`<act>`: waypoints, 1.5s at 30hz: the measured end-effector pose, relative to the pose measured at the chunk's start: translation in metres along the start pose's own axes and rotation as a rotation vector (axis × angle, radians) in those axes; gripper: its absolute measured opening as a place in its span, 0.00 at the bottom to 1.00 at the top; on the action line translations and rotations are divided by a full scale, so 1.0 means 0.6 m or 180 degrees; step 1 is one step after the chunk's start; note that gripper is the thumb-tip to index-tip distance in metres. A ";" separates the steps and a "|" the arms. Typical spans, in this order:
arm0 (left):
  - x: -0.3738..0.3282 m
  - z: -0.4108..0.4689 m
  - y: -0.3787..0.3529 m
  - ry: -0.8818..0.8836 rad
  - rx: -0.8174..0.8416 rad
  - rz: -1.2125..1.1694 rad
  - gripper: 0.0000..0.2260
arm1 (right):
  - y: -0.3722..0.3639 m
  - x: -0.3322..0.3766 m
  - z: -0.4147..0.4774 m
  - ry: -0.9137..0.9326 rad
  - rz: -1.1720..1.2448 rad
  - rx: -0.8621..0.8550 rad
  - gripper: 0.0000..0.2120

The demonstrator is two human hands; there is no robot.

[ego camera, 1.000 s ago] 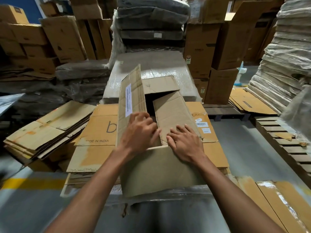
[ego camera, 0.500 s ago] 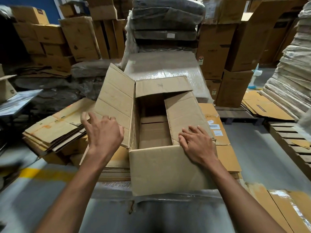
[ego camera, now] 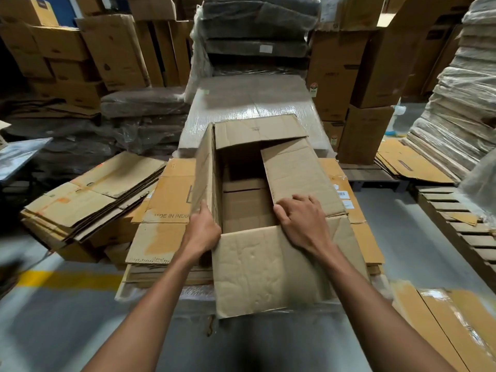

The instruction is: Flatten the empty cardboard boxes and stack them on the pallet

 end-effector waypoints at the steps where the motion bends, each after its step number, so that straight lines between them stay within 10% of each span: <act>1: 0.006 0.002 -0.002 0.0009 -0.0016 -0.0160 0.32 | -0.005 0.025 0.007 0.0004 0.0151 0.0062 0.18; 9: 0.022 -0.014 0.012 -0.0250 -0.0085 -0.0775 0.13 | -0.072 0.247 0.078 -0.0535 0.1663 0.1210 0.23; 18: 0.075 -0.005 0.037 -0.0664 0.0496 -0.1910 0.28 | -0.057 0.303 0.114 -0.0441 0.0765 0.1179 0.07; 24: 0.020 0.050 0.071 -0.1206 0.0015 -0.1295 0.21 | 0.025 0.311 0.157 0.0015 0.0295 0.1053 0.05; 32: -0.054 0.125 0.075 -0.2111 -0.0470 0.0371 0.37 | 0.081 0.156 0.111 0.0179 -0.0746 0.0784 0.11; 45: -0.153 -0.003 -0.067 -0.3003 -0.0453 0.1023 0.13 | 0.103 -0.165 -0.017 -0.0200 -0.1532 0.0334 0.09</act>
Point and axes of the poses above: each hand's wrist, its own z-axis towards the middle knuckle, its own y-axis out of the back of the hand, x = y × z, the point moved 7 cm from there along z, towards the middle knuckle, and after that the axes turned 7 degrees about -z, right-handed, at the moved point
